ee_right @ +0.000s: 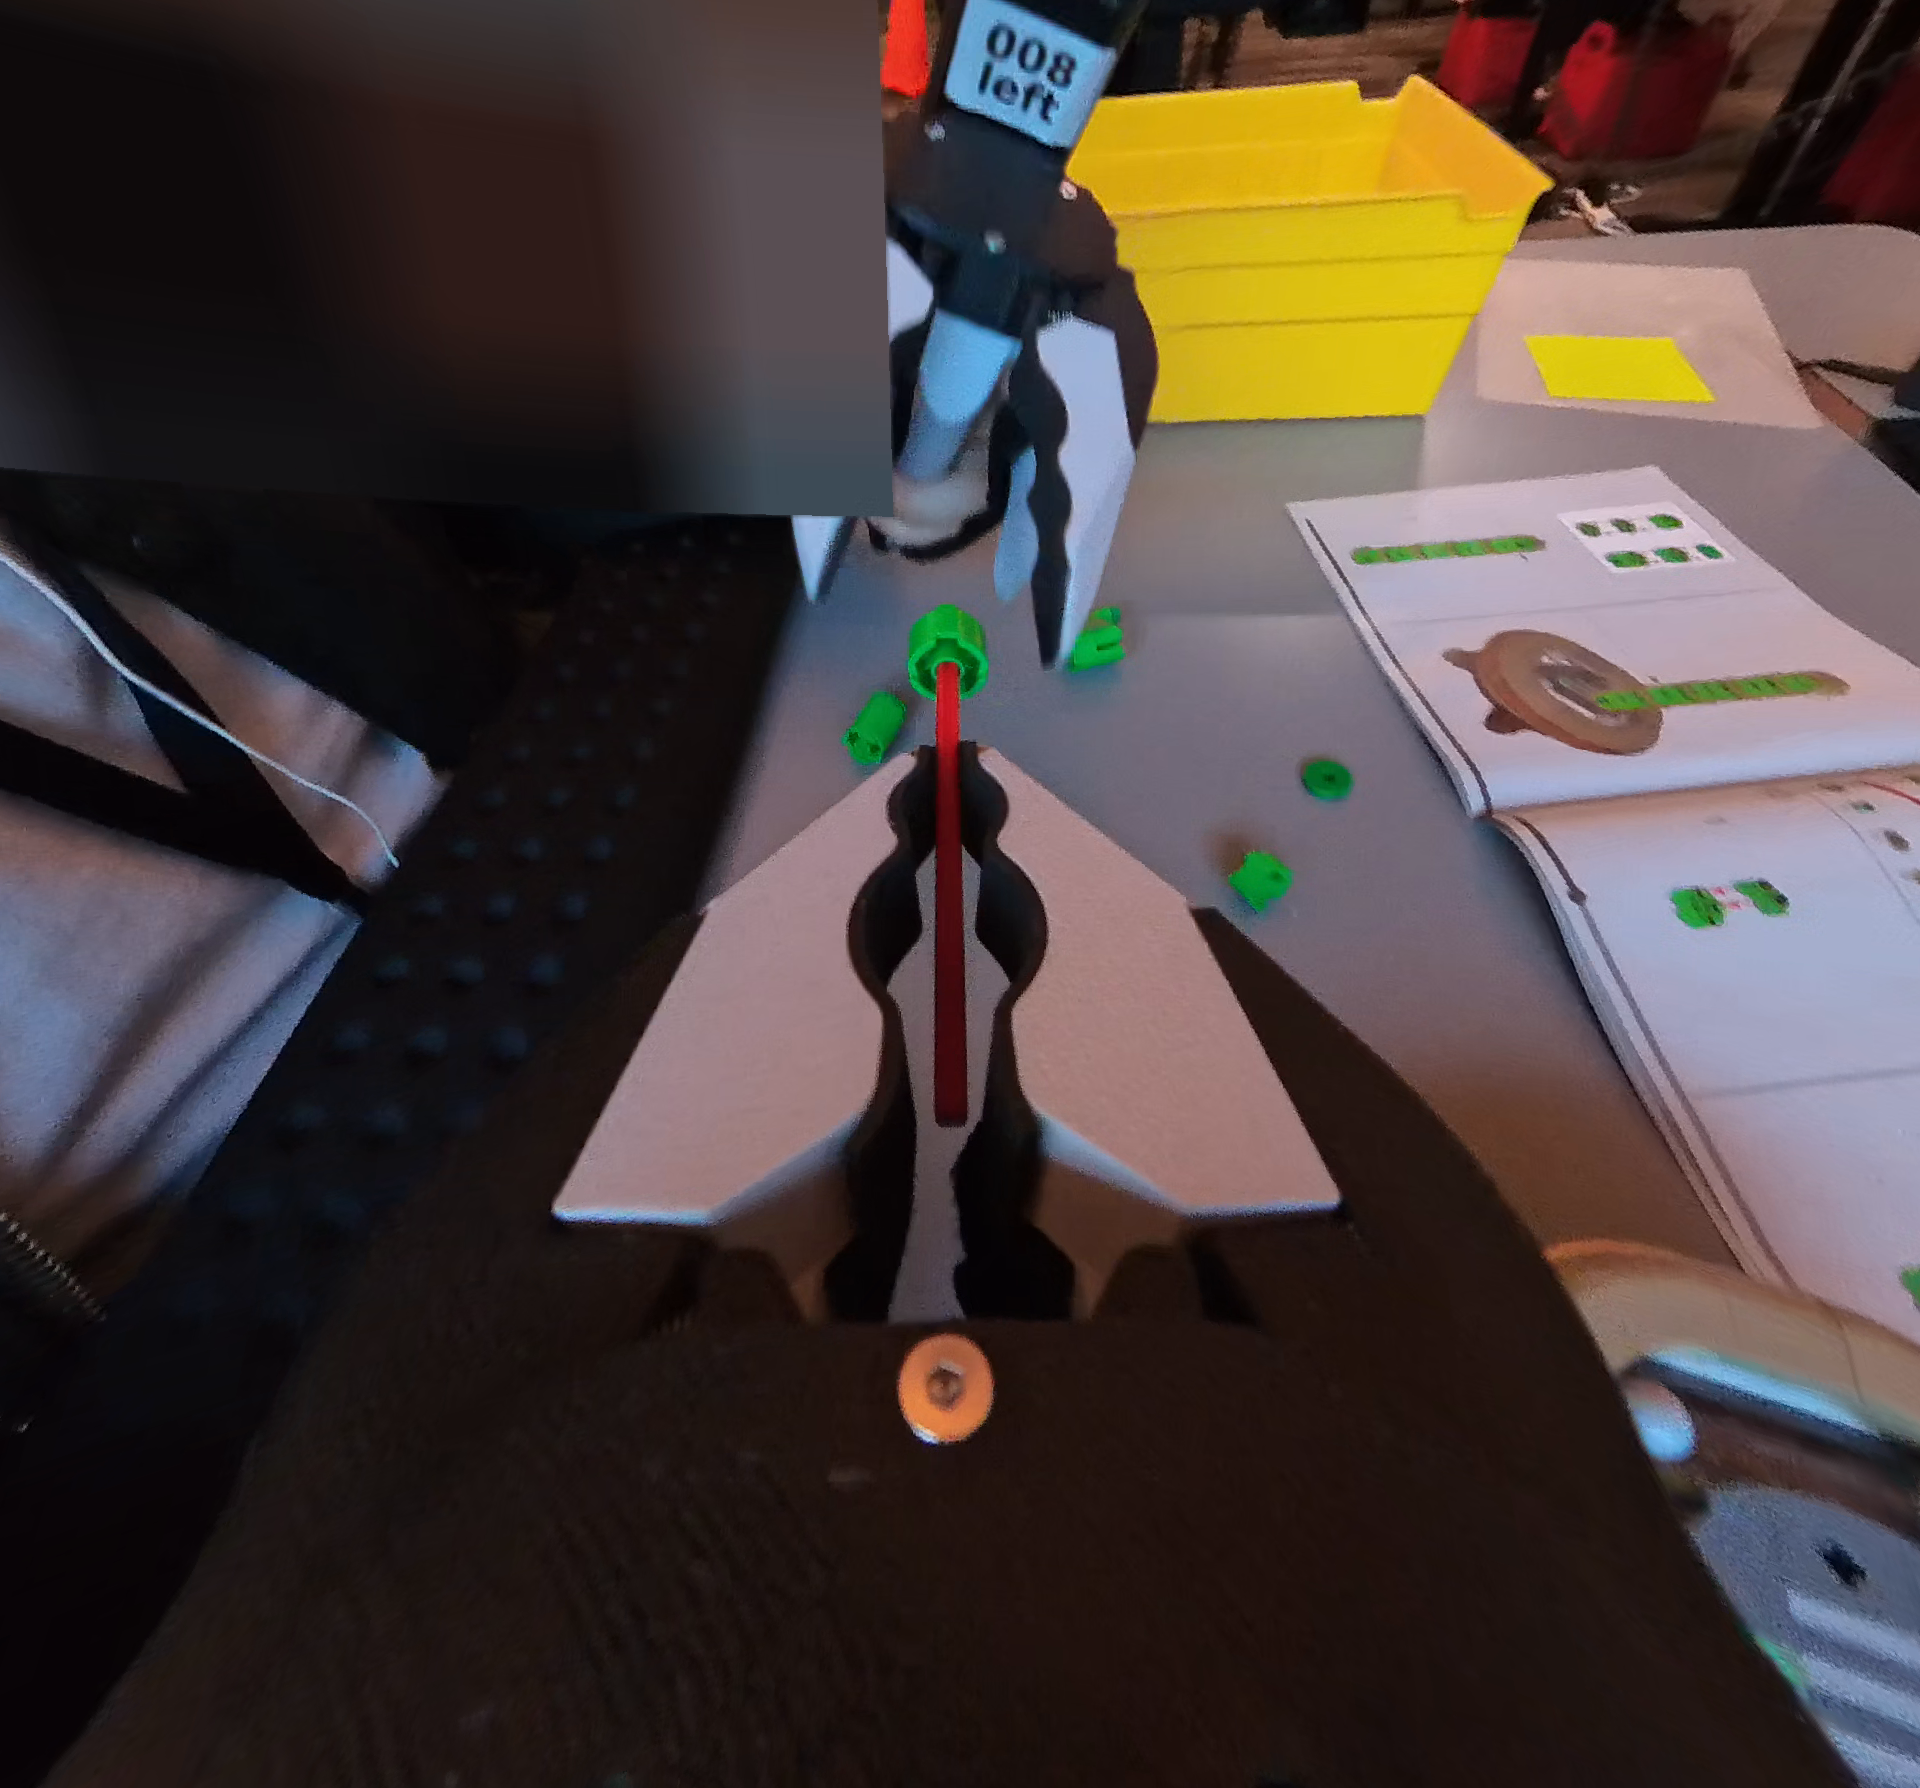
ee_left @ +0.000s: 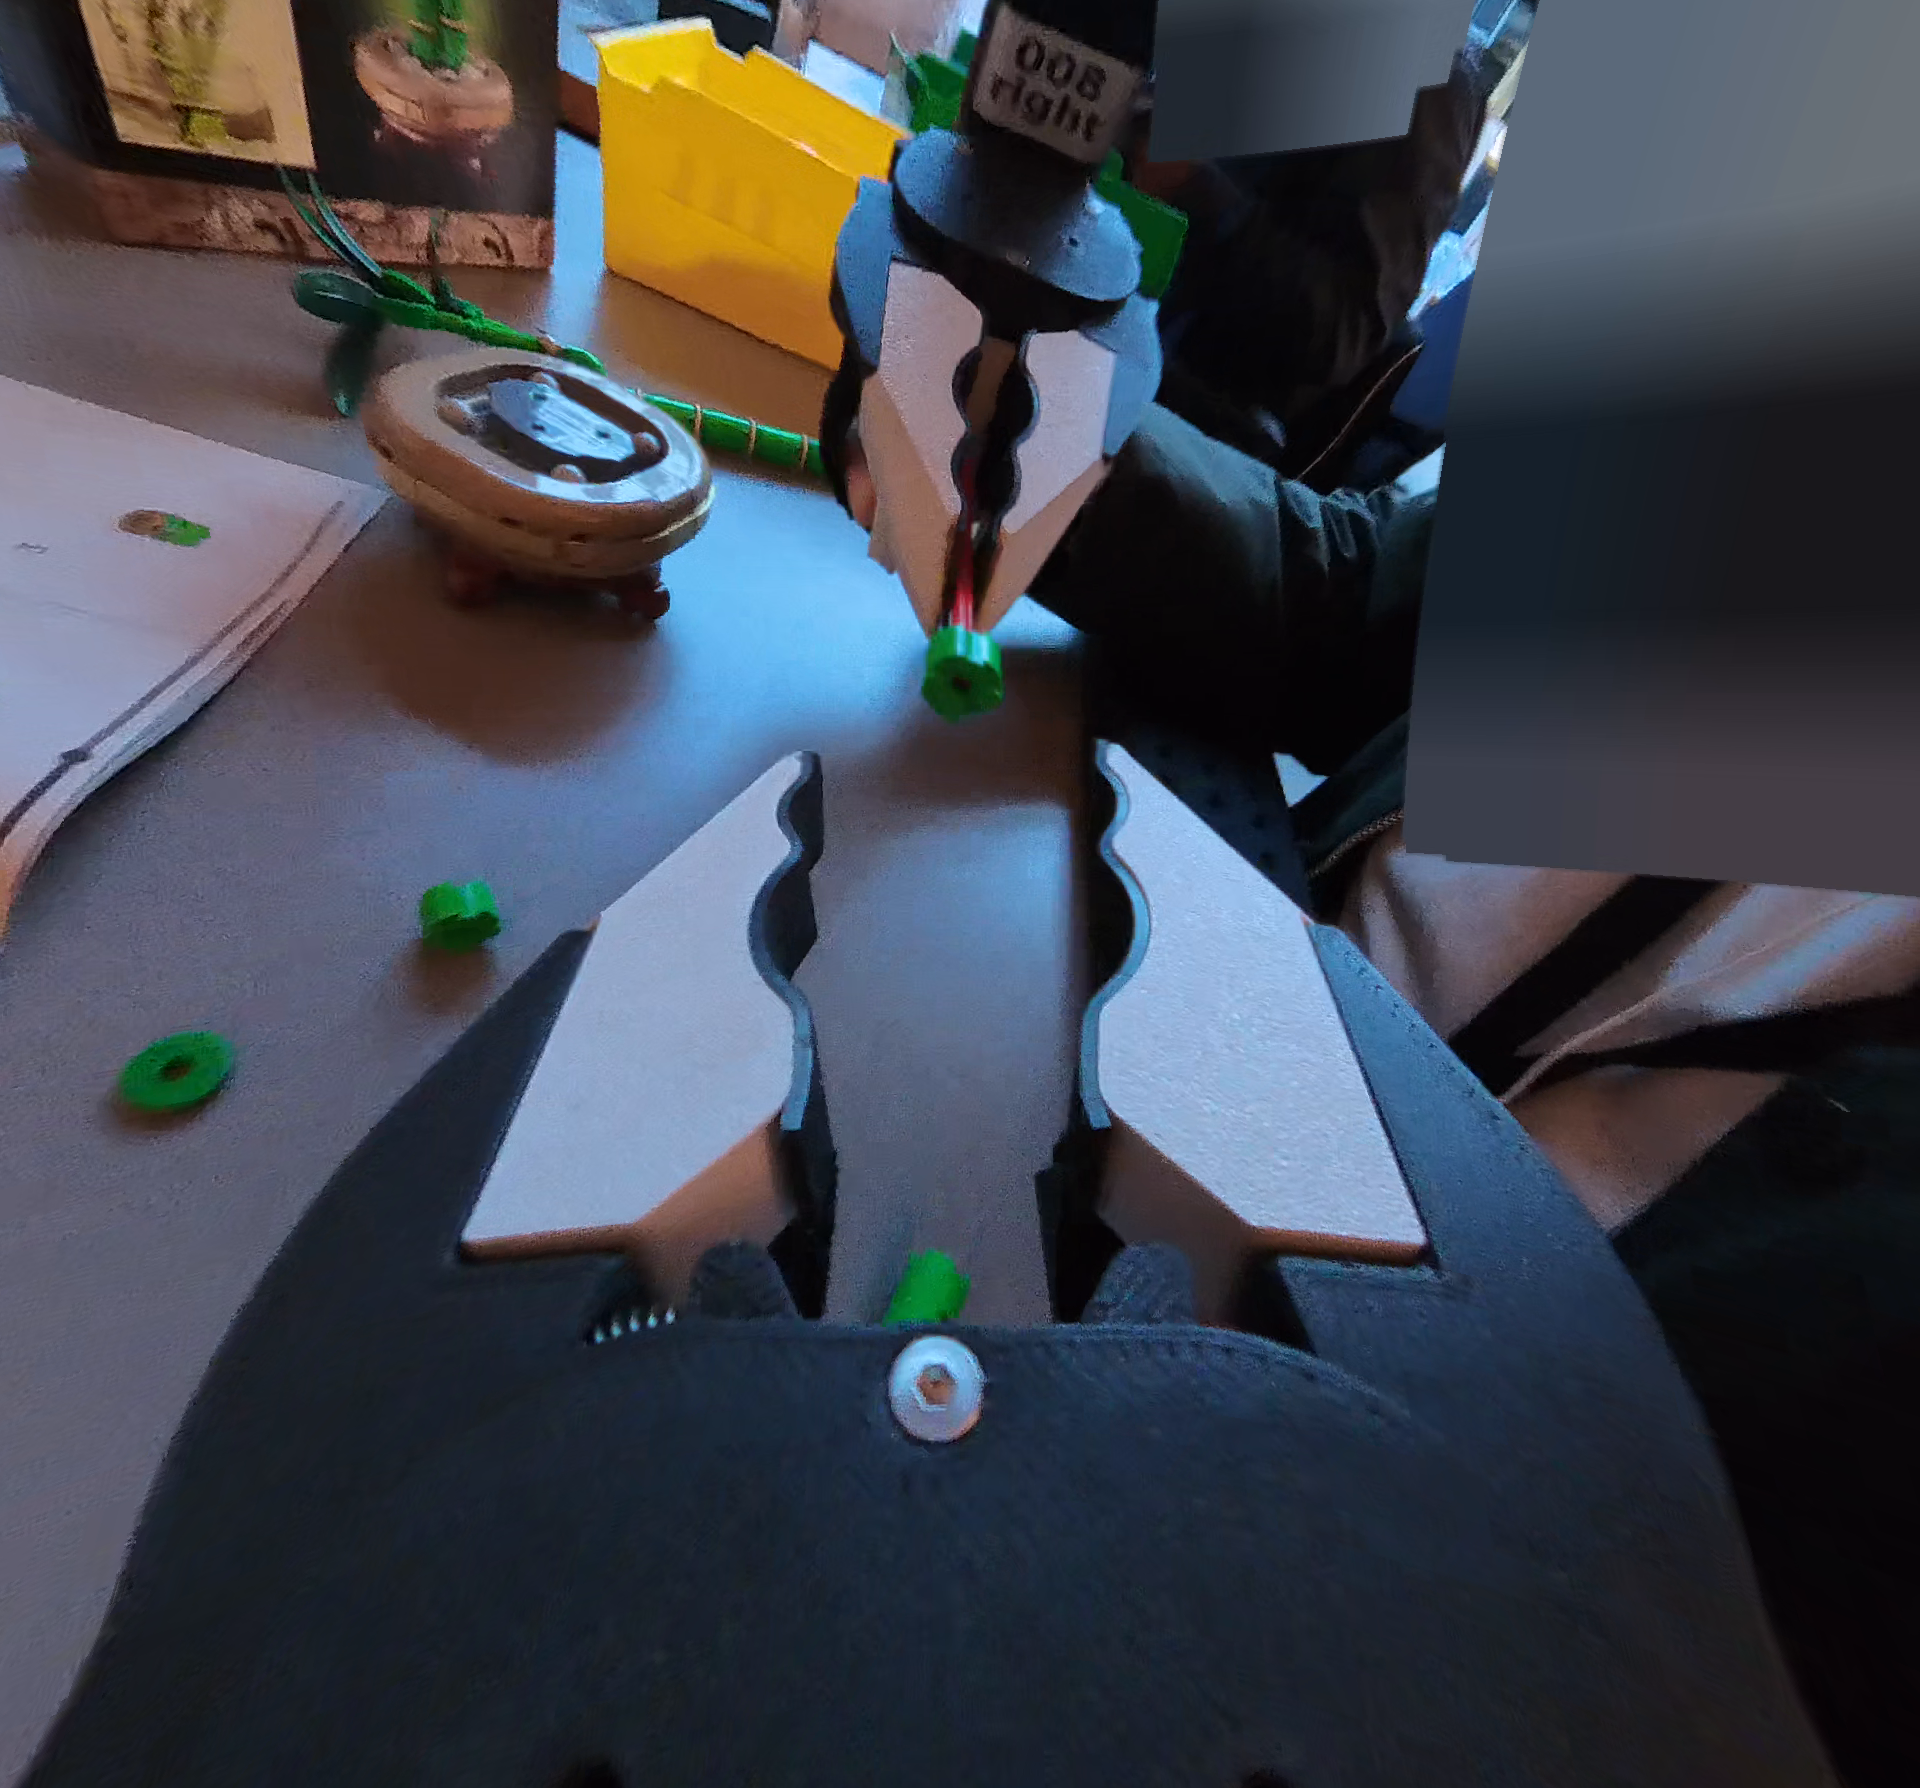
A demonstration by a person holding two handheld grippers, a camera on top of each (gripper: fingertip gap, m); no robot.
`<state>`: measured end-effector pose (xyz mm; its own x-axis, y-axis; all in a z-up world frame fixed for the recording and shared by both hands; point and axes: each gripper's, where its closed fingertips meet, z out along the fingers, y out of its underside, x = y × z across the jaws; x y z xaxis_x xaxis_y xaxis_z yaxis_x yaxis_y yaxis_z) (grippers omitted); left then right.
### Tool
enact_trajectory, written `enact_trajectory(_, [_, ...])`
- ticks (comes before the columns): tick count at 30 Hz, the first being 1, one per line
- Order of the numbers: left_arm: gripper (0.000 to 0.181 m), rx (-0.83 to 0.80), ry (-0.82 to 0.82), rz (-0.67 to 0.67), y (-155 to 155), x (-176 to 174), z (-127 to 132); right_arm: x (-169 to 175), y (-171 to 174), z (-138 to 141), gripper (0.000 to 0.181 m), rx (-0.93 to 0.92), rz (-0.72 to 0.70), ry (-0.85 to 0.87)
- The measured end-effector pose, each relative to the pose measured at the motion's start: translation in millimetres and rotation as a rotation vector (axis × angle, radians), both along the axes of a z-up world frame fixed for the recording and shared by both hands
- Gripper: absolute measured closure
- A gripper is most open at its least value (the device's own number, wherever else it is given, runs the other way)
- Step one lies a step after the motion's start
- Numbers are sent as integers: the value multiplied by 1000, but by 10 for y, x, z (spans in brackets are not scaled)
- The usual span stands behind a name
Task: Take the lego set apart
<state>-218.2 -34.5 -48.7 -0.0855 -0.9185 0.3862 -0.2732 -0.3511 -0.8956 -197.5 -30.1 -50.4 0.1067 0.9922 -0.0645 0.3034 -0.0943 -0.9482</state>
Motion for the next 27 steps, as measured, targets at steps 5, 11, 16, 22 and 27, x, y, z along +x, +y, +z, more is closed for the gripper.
enact_trajectory(5, [158, 11, -18, -21, -124, 220, -13, -112, -49, -33, 178, 26, 18, -16])
enact_trajectory(11, [166, 76, 84, -41, -150, 207, -187, -117, -103, -148, 178, 49, 46, -94])
enact_trajectory(16, [166, 130, 187, 101, 229, -246, -348, 411, 119, -134, 179, 35, -105, -113])
enact_trajectory(22, [167, 62, -169, -50, 83, -419, 275, 322, 128, -128, 179, -17, -77, -61])
enact_trajectory(27, [167, 29, -374, -137, -83, -484, 556, 90, 71, -476, 179, 22, -38, -206])
